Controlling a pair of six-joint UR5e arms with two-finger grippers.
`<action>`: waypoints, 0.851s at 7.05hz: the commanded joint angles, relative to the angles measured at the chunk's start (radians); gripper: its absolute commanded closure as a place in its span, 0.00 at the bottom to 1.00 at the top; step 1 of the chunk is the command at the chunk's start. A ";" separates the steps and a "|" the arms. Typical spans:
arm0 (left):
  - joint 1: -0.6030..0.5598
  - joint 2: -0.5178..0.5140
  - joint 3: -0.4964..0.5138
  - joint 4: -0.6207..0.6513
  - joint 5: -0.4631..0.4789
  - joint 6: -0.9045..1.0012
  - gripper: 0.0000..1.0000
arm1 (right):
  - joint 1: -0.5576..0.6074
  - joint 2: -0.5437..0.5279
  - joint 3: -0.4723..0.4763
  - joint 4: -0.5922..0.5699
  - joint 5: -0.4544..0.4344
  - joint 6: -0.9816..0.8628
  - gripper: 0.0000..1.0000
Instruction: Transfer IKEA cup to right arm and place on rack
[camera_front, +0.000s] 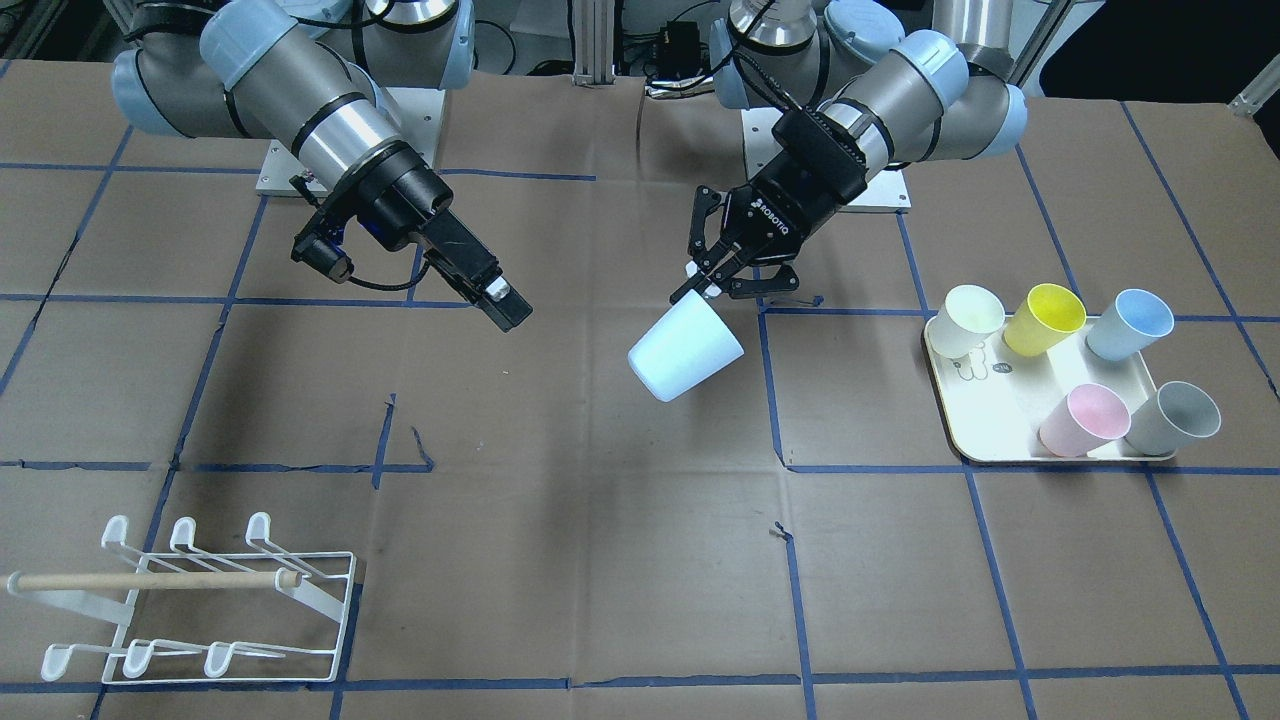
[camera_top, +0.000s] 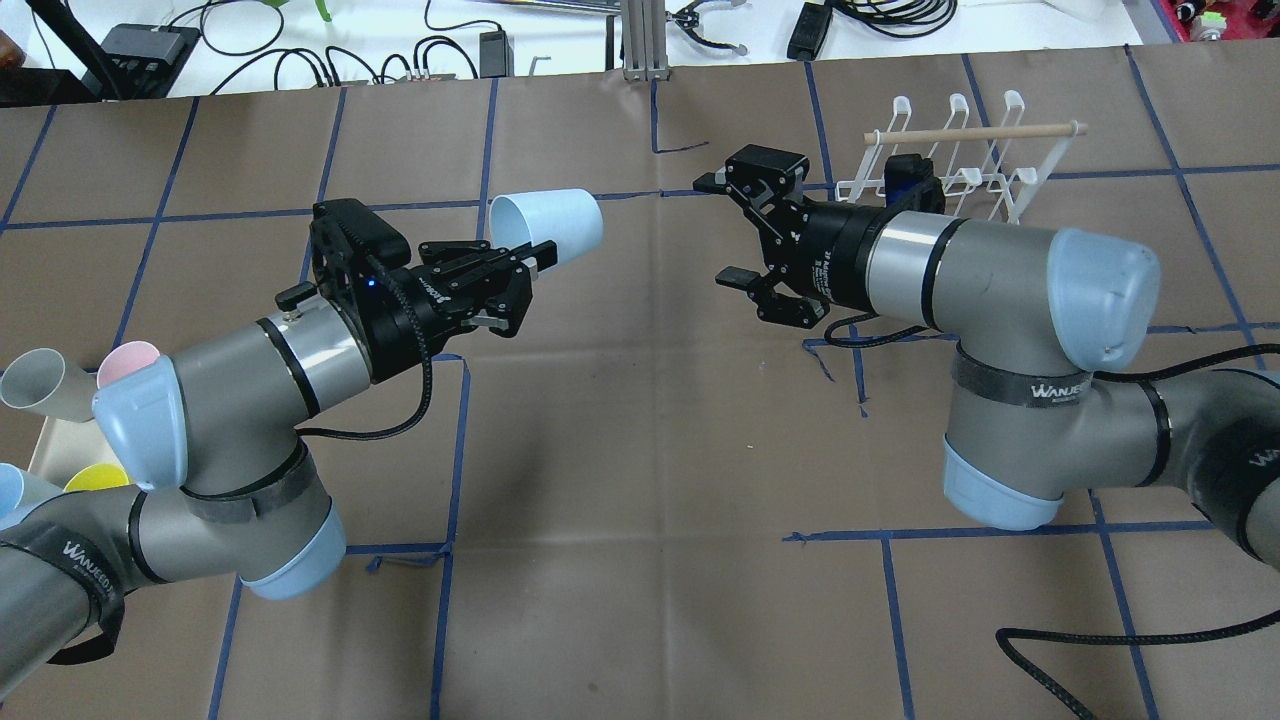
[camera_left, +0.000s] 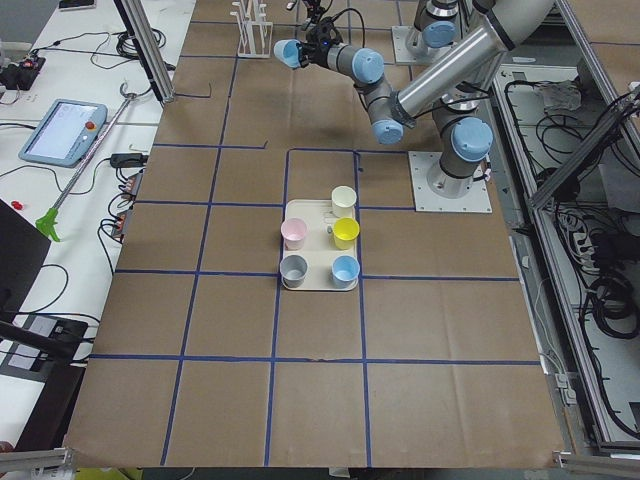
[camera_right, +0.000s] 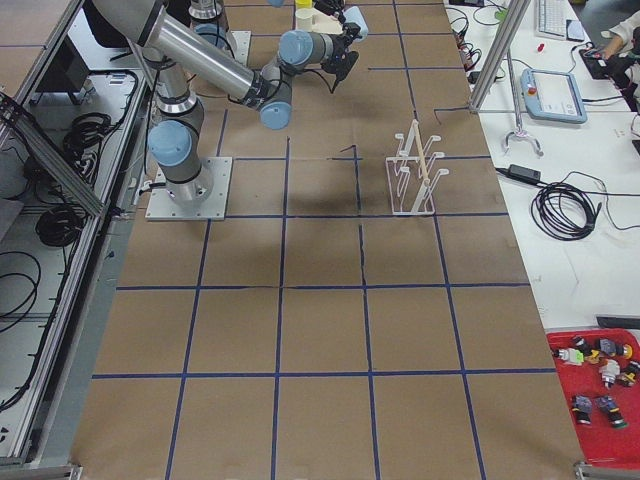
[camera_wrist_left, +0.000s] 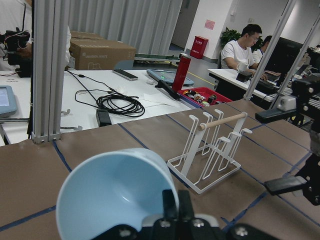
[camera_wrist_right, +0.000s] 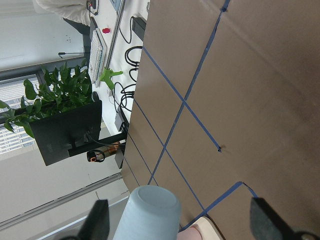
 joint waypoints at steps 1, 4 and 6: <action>-0.014 -0.005 -0.001 0.009 0.000 -0.043 1.00 | 0.000 -0.002 0.002 -0.001 -0.023 0.018 0.01; -0.014 -0.005 -0.001 0.063 -0.002 -0.154 1.00 | 0.037 -0.005 0.005 -0.027 -0.134 0.173 0.02; -0.017 -0.005 0.000 0.063 -0.003 -0.177 1.00 | 0.124 -0.002 0.004 -0.032 -0.220 0.227 0.01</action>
